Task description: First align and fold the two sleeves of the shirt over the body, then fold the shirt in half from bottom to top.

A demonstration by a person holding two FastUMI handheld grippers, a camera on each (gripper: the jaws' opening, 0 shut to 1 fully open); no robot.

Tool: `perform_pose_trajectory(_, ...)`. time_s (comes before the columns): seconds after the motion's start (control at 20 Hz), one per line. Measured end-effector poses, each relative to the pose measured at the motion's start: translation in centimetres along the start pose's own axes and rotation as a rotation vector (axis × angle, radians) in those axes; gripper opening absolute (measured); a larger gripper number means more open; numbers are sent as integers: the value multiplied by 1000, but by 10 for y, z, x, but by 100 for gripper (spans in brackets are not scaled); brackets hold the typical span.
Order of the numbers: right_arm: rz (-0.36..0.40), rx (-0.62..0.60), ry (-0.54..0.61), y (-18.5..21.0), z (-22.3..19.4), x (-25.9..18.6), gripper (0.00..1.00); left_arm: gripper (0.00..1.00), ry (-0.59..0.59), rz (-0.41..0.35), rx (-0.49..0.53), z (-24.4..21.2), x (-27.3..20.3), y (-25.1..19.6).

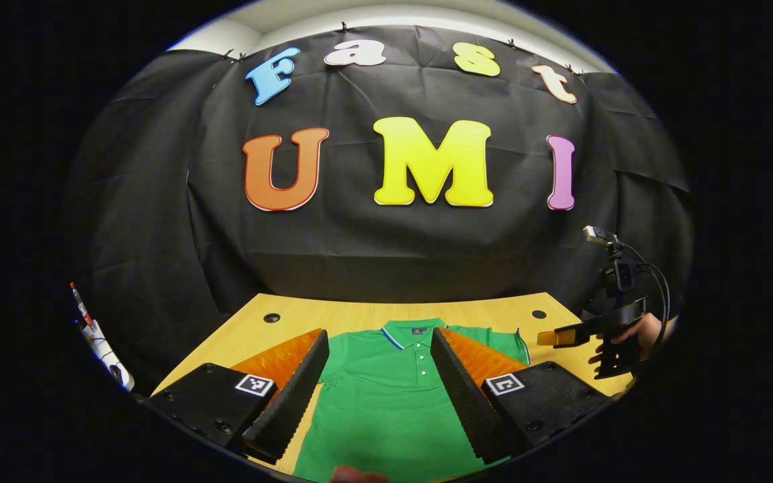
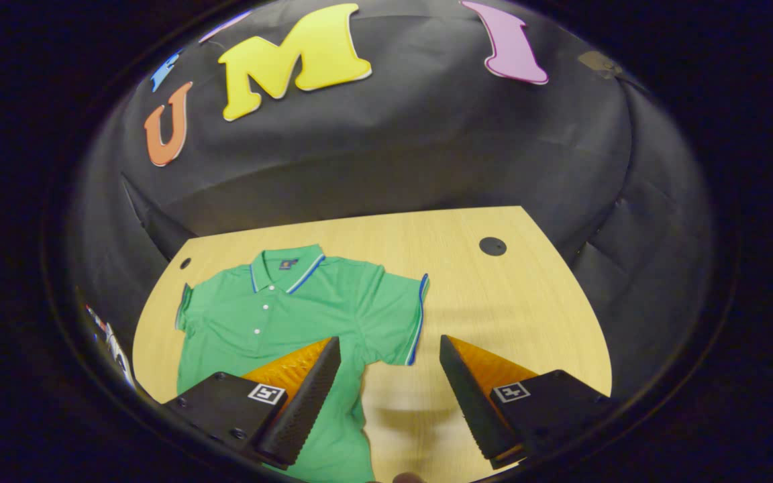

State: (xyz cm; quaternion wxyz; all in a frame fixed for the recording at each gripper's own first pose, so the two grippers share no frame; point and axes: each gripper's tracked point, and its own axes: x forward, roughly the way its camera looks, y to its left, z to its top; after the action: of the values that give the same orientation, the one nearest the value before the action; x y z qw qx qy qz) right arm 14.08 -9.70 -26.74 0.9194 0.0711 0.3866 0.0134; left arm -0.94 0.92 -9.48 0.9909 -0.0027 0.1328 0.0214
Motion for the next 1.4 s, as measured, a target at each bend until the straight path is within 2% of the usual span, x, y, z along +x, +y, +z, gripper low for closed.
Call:
perform_pose_trajectory(0.05,-1,10,16,-4,1,16,96,99,10,7,-1,-2,2,1)
perform_pose_trajectory(0.15,-4,35,49,-10,1,46,94,99,26,21,-1,-6,5,2)
perform_pose_trajectory(0.2,-6,41,59,-13,0,58,98,99,35,26,-2,-8,6,3)
perform_pose_trajectory(0.3,-14,46,75,-17,0,81,98,99,49,42,-2,-12,9,4)
perform_pose_trajectory(0.6,-30,88,106,-27,-1,121,97,99,88,70,-8,-22,17,4)
perform_pose_trajectory(0.7,-43,74,119,-29,-5,130,78,99,93,73,-1,-23,18,2)
perform_pose_trajectory(0.75,-41,72,132,-27,-9,133,72,99,94,73,4,-22,18,2)
perform_pose_trajectory(0.8,-43,64,142,-25,-12,131,71,99,95,74,8,-22,19,1)
perform_pose_trajectory(0.85,-50,41,130,-28,-8,140,66,99,96,75,12,-22,19,2)
perform_pose_trajectory(0.9,-82,15,140,-35,-11,138,48,99,96,77,15,-21,18,2)
perform_pose_trajectory(1.0,-72,33,127,-33,-6,140,12,99,96,79,22,-21,17,3)
perform_pose_trajectory(1.05,-63,58,117,-34,-6,138,14,99,94,82,23,-21,17,4)
perform_pose_trajectory(1.1,-55,73,119,-33,-4,140,3,99,92,84,23,-20,16,5)
perform_pose_trajectory(1.15,-54,82,123,-35,-4,138,1,99,93,88,20,-21,15,7)
perform_pose_trajectory(1.4,-16,172,69,-27,20,120,3,99,103,111,-11,-29,12,21)
